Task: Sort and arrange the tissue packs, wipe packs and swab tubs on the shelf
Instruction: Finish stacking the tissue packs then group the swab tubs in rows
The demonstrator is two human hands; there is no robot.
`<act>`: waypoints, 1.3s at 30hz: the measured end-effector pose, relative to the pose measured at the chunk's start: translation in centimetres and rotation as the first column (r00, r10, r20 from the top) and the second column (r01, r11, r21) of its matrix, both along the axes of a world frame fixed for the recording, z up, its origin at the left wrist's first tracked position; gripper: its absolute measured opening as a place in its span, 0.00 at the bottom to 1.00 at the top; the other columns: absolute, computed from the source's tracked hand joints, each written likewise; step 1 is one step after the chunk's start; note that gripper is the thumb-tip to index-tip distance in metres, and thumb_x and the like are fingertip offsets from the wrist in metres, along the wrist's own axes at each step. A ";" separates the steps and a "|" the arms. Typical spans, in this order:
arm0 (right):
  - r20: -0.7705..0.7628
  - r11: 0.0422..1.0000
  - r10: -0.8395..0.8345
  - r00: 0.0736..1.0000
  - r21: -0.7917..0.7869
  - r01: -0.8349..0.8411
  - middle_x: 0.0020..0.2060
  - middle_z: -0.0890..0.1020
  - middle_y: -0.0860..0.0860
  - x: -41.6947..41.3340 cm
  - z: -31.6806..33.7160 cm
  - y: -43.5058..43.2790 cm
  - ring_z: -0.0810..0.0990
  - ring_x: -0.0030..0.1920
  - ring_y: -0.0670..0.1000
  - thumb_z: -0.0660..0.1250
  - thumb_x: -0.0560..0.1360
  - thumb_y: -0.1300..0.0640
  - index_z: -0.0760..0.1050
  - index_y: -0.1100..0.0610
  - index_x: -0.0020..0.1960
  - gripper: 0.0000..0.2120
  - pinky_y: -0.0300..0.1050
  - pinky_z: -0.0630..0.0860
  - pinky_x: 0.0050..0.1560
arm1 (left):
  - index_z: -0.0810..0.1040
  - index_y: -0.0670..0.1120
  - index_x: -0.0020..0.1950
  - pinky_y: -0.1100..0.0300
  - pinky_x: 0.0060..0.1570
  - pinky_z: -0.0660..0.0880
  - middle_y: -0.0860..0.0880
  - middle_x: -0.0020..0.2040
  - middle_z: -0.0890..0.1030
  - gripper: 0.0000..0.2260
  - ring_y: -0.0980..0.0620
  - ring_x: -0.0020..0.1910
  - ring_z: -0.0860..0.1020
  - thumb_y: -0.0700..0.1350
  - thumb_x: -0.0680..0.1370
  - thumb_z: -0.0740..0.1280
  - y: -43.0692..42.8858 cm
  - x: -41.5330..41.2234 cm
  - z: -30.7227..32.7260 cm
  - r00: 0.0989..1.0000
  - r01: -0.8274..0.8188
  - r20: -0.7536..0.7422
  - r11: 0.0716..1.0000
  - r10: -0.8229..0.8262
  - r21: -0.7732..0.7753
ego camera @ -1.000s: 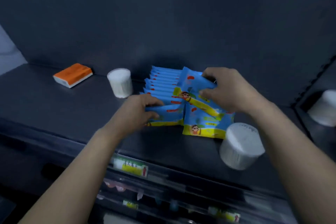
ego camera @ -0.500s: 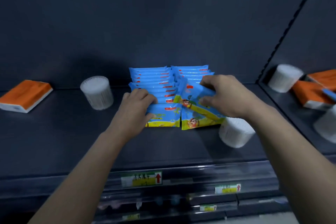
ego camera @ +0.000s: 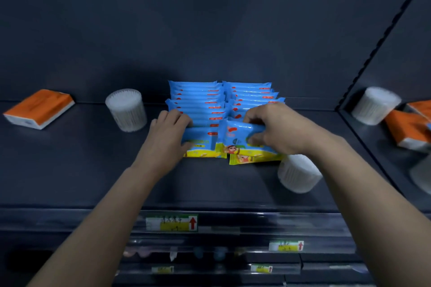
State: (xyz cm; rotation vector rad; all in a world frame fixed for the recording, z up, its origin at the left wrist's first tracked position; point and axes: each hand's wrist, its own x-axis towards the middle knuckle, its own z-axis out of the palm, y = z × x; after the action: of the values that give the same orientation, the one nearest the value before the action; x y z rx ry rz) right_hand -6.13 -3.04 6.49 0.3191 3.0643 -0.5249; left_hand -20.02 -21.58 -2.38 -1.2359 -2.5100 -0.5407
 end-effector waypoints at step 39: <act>0.008 0.933 0.006 1.000 0.361 -0.009 0.55 0.73 0.54 -6.0 -3.3 -8.7 0.70 0.57 0.56 0.67 0.73 0.55 0.65 0.57 0.58 0.18 0.46 0.67 0.54 | 0.76 0.49 0.50 0.76 0.44 0.66 0.57 0.44 0.73 0.08 0.63 0.45 0.72 0.37 0.75 0.64 -4.6 -2.9 1.6 0.933 0.056 0.317 0.941 -0.168 0.333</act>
State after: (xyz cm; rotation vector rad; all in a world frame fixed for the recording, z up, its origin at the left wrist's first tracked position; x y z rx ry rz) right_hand -12.16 -11.73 3.17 0.3115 3.1397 0.0477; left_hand -22.93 -26.20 -0.75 -1.2508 -2.4850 -1.2362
